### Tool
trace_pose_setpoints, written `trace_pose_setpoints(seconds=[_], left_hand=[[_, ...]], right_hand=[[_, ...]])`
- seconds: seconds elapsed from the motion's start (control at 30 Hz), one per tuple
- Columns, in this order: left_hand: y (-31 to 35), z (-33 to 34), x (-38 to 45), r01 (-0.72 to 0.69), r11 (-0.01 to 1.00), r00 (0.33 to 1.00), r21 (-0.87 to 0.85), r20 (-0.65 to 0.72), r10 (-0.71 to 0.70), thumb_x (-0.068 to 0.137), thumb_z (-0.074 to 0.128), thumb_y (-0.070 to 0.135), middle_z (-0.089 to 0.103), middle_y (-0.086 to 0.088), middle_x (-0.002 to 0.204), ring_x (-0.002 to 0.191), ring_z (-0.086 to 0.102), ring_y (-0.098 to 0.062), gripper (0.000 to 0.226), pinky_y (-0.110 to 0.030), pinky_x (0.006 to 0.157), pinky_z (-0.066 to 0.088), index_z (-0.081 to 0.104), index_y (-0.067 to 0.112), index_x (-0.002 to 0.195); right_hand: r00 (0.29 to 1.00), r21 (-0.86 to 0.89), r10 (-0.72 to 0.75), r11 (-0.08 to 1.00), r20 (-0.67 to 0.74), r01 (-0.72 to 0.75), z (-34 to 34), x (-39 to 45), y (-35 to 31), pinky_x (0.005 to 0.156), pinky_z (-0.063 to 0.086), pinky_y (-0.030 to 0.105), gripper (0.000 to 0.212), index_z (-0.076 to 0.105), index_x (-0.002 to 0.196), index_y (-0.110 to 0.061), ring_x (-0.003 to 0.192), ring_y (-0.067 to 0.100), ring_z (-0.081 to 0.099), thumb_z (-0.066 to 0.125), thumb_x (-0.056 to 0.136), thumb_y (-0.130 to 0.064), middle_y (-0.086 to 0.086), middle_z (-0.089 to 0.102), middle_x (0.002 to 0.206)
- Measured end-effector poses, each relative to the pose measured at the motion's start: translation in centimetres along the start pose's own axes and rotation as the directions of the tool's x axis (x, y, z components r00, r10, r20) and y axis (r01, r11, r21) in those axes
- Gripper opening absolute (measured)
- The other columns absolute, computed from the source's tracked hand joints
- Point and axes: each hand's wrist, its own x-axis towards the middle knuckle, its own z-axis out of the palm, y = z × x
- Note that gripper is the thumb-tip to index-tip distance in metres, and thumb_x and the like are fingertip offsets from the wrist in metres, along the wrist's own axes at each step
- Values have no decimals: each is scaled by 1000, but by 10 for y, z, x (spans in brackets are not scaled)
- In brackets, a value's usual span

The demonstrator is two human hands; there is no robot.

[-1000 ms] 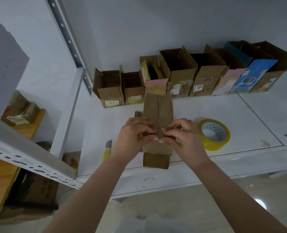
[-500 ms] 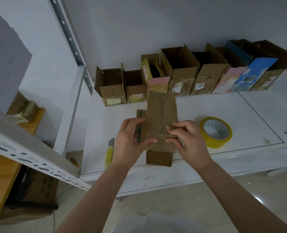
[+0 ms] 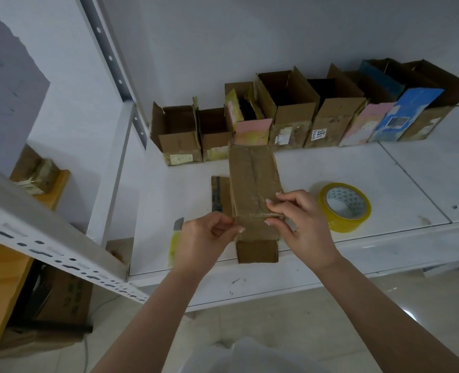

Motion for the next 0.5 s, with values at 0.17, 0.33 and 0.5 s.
trace_pose_setpoints(seconds=[0.17,0.33,0.5], left_hand=[[-16,-13,3,43,991,984,-129,175,-20,76,69,49,74,15,87,84,70,-6,26,-26,74,57,74,28,92],[-24,-7,16,-24,995,988,-92,151,38,89,67,22,66,14,79,75,62,-6,16,-16,61,49,61,35,82],[-23,18,15,-81,985,989,-153,108,98,91,62,38,48,13,73,63,43,-5,21,-18,53,38,48,26,81]], right_hand=[[1000,9,18,1000,13,-19,-2,2,0,75,56,45,25,74,101,-3,93,30,63,80,76,-8,14,63,100],[999,29,27,999,38,-28,-2,3,1,75,56,46,24,75,100,-3,94,30,64,79,78,-9,14,63,100],[998,34,37,999,45,-39,-1,4,2,77,56,44,24,74,101,-4,95,29,63,78,78,-10,13,62,101]])
